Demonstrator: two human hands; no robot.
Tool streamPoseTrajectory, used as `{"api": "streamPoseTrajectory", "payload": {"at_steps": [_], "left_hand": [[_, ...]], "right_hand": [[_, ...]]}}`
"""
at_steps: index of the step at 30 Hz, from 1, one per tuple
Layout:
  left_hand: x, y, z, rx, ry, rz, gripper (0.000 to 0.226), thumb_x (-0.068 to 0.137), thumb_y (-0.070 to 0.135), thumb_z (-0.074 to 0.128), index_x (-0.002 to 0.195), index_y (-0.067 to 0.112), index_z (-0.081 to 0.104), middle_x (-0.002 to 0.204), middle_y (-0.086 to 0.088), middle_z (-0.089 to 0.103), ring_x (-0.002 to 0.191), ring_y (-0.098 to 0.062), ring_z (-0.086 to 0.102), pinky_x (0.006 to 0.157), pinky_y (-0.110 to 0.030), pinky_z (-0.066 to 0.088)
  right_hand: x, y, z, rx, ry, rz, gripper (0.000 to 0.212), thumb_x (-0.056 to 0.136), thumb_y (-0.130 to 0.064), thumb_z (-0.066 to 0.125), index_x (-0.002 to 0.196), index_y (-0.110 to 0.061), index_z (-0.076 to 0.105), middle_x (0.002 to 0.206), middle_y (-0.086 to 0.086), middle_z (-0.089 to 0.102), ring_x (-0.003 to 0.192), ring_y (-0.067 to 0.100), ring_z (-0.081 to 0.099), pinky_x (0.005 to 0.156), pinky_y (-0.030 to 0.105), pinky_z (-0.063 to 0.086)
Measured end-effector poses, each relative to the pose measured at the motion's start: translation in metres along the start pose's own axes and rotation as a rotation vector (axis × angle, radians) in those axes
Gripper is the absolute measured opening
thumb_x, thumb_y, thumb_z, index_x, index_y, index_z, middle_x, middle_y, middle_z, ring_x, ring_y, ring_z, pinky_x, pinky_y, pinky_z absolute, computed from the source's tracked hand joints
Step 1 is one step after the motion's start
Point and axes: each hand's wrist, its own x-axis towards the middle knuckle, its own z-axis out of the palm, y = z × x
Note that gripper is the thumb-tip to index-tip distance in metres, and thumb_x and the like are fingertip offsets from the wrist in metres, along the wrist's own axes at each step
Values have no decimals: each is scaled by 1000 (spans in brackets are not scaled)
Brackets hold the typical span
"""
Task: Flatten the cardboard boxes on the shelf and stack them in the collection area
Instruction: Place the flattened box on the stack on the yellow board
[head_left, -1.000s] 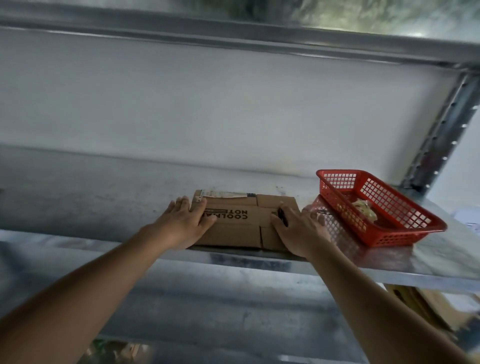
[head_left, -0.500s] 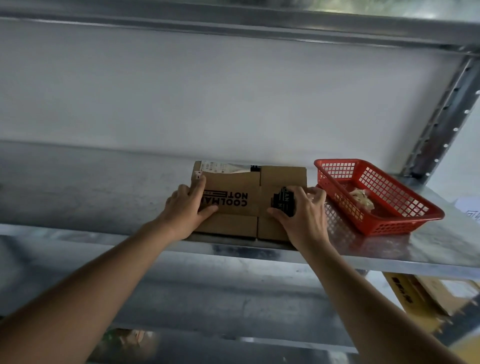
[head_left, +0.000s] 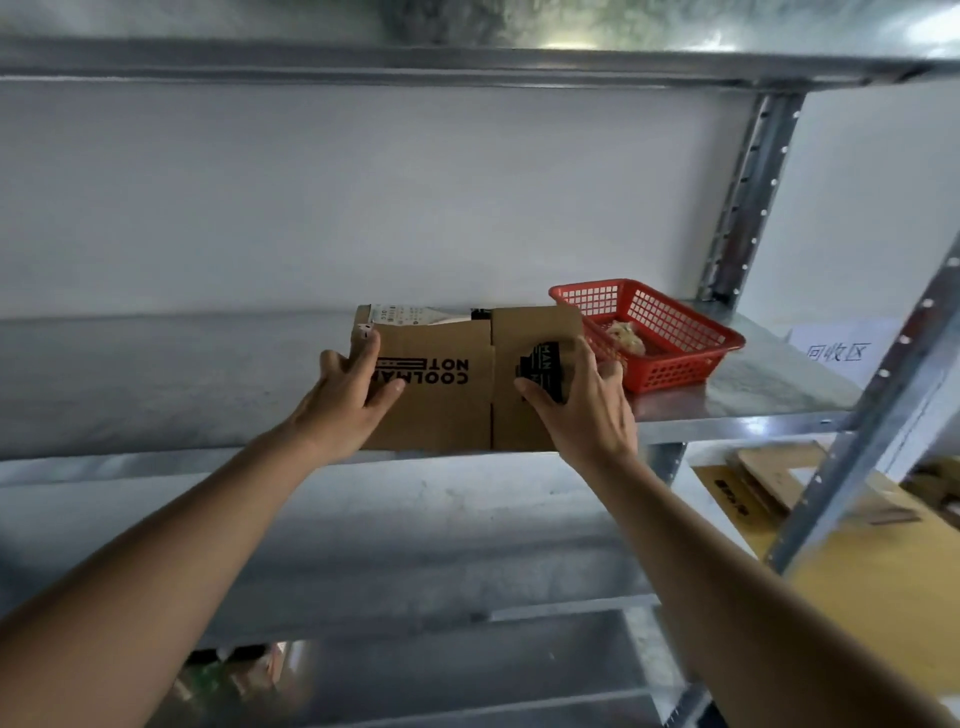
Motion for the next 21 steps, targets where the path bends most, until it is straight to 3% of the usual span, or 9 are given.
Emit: {"api": "streamPoseTrajectory", "payload": {"at_steps": [3,6,10,12,15,17,21], "left_hand": [[-28,15,4,-63,10,82,87,102,58,47,165,31,-6,122,-11,32,107,-29,49,100,-37,41],[-60,28,21,-145,-36,130,91,99,59,52,165,35,-5,127,-11,36,110,-22,44,95,-31,33],[-98,53,51,-162,-150,171,92,98,64,51,165,33,-3,155,-14,32,144,-30,36,112,-39,36],[-114,68,66,-170,-216,194,95,96,69,49,165,33,-4,164,-12,26,148,-28,32,116,-41,36],[-137,93,91,-182,-290,219,96,91,77,49,163,42,-4,138,-11,37,122,-24,50,98,-38,46],[-150,112,107,-176,-334,233,95,91,76,51,161,47,-6,126,-9,38,110,-26,55,97,-43,50],[-168,171,155,-171,-415,252,97,92,73,53,160,47,-10,131,-8,36,123,-31,49,107,-48,46]], "right_hand": [[-43,15,-19,22,73,41,96,80,-76,67,157,-34,27,131,7,48,111,27,57,81,46,58],[-91,36,-40,33,122,82,91,79,-74,69,153,-39,30,121,4,51,97,17,48,72,34,47],[-148,70,-75,5,114,163,92,78,-76,69,153,-38,32,116,2,50,96,15,44,69,29,43],[-170,87,-93,-18,118,204,97,78,-77,68,157,-34,30,118,5,46,93,18,46,66,27,36],[-200,119,-117,-62,90,275,104,78,-78,66,161,-30,25,132,11,48,93,18,46,73,31,40],[-216,142,-131,-66,86,307,104,79,-77,66,161,-30,24,130,12,49,92,19,48,73,32,42],[-234,207,-163,-84,97,391,102,78,-78,66,159,-32,25,121,7,47,89,17,49,55,21,31]]}}
